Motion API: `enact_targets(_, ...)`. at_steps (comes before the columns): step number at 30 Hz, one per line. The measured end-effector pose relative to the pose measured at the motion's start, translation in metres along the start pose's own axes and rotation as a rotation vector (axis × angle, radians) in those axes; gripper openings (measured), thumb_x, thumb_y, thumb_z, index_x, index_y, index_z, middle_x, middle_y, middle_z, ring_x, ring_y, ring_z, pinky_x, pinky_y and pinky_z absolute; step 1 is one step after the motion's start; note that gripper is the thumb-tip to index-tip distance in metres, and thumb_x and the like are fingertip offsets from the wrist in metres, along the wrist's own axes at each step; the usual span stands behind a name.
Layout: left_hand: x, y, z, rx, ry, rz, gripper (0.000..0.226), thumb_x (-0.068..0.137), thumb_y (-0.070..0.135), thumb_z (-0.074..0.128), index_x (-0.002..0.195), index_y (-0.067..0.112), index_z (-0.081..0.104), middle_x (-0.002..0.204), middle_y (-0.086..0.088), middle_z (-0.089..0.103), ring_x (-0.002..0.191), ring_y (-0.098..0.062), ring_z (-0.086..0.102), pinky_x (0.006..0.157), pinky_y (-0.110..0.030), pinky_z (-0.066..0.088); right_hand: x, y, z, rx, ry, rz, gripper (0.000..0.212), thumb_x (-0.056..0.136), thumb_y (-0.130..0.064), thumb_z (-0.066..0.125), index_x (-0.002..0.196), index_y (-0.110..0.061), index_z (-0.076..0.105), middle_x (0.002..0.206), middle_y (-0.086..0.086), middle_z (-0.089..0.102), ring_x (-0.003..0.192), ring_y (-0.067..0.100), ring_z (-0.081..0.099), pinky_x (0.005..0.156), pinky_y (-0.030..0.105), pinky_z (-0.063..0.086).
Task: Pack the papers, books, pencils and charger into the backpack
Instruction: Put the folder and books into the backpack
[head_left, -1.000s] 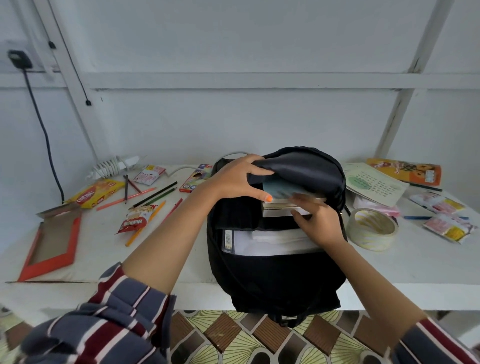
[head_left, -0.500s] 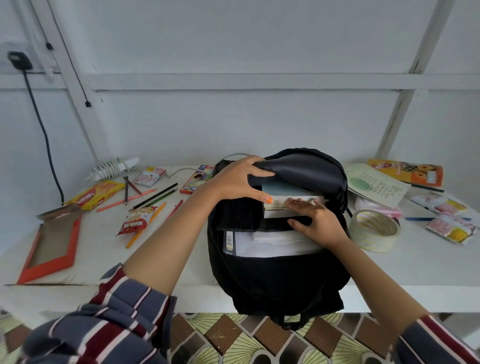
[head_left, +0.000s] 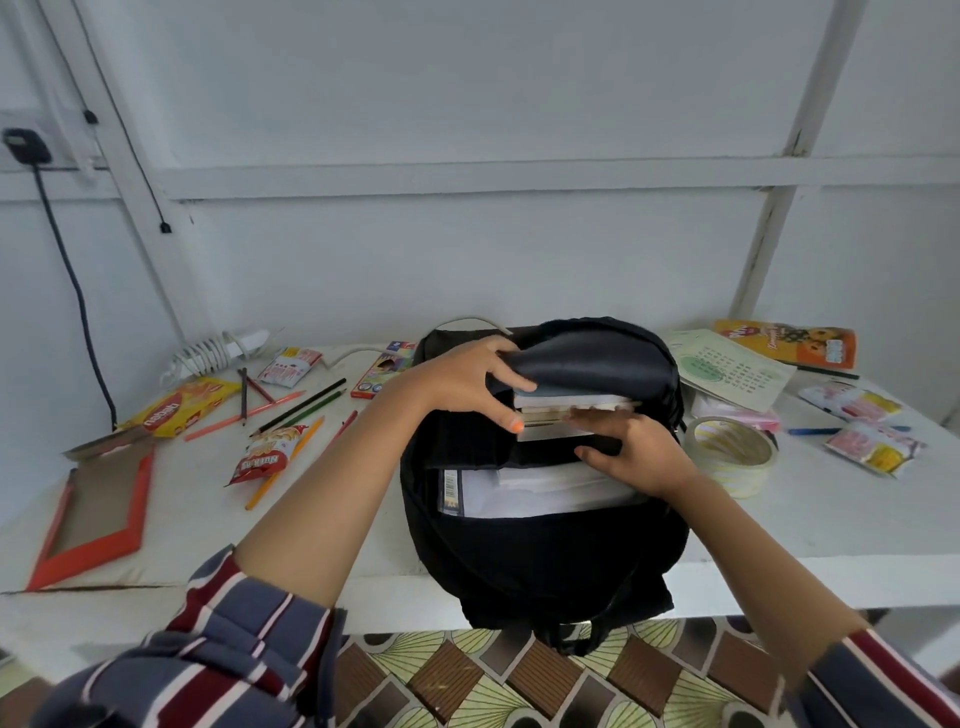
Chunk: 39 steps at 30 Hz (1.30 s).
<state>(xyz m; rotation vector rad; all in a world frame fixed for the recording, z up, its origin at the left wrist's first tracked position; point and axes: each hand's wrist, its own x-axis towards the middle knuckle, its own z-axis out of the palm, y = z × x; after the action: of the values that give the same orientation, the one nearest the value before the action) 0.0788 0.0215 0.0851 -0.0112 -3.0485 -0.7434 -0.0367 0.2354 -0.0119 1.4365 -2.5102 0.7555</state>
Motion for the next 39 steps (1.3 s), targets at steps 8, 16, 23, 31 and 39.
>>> enact_targets(8, 0.003, 0.032, 0.009, 0.099, -0.026, 0.030, 0.026, 0.075, 0.039, 0.074, 0.086, 0.015, 0.076, 0.119, -0.003, 0.056, 0.110, -0.014, 0.050, 0.096, -0.033, 0.038, -0.055, -0.006, -0.044, 0.395, -0.014, 0.192, 0.026, 0.077, -0.002, 0.071, 0.095, -0.022, 0.071, 0.095, -0.003, 0.071, 0.082, 0.002, 0.067, 0.077, 0.011, 0.050)
enact_targets(16, 0.022, 0.067, 0.025, -0.033, 0.360, 0.039, 0.057, 0.088, 0.050, 0.053, 0.050, 0.010, 0.039, 0.049, -0.004, 0.036, 0.047, -0.018, 0.034, 0.055, -0.030, 0.031, -0.110, 0.006, -0.076, 0.435, 0.110, 0.330, 0.024, 0.078, -0.006, 0.072, 0.095, -0.023, 0.071, 0.094, 0.002, 0.073, 0.079, 0.012, 0.069, 0.079, 0.022, 0.055)
enact_targets(23, 0.064, 0.115, 0.028, -0.244, 0.475, 0.168, 0.049, 0.091, 0.038, 0.054, 0.066, -0.004, 0.062, 0.044, 0.009, 0.053, 0.046, -0.005, 0.043, 0.056, -0.020, 0.037, -0.113, 0.039, -0.105, 0.452, 0.152, 0.375, 0.027, 0.080, -0.007, 0.069, 0.089, -0.032, 0.068, 0.092, 0.001, 0.072, 0.080, 0.017, 0.068, 0.078, 0.025, 0.053)
enact_targets(31, 0.187, 0.134, 0.059, -0.173, 0.183, 0.051, 0.021, 0.082, 0.028, 0.069, 0.096, 0.013, 0.067, 0.103, -0.002, 0.064, 0.095, -0.014, 0.058, 0.076, -0.023, 0.042, -0.030, 0.147, -0.139, 0.382, 0.148, 0.380, 0.034, 0.078, 0.000, 0.070, 0.111, -0.007, 0.065, 0.100, 0.010, 0.067, 0.078, 0.013, 0.064, 0.073, 0.013, 0.052)
enact_targets(39, 0.268, 0.125, 0.086, -0.045, -0.021, -0.175, 0.045, 0.087, 0.028, 0.065, 0.126, 0.011, 0.054, 0.131, -0.007, 0.053, 0.112, -0.018, 0.052, 0.085, -0.023, 0.037, 0.052, 0.266, -0.143, 0.347, -0.004, 0.410, 0.039, 0.081, -0.009, 0.069, 0.119, -0.012, 0.062, 0.114, 0.010, 0.062, 0.098, 0.019, 0.061, 0.077, 0.014, 0.048)
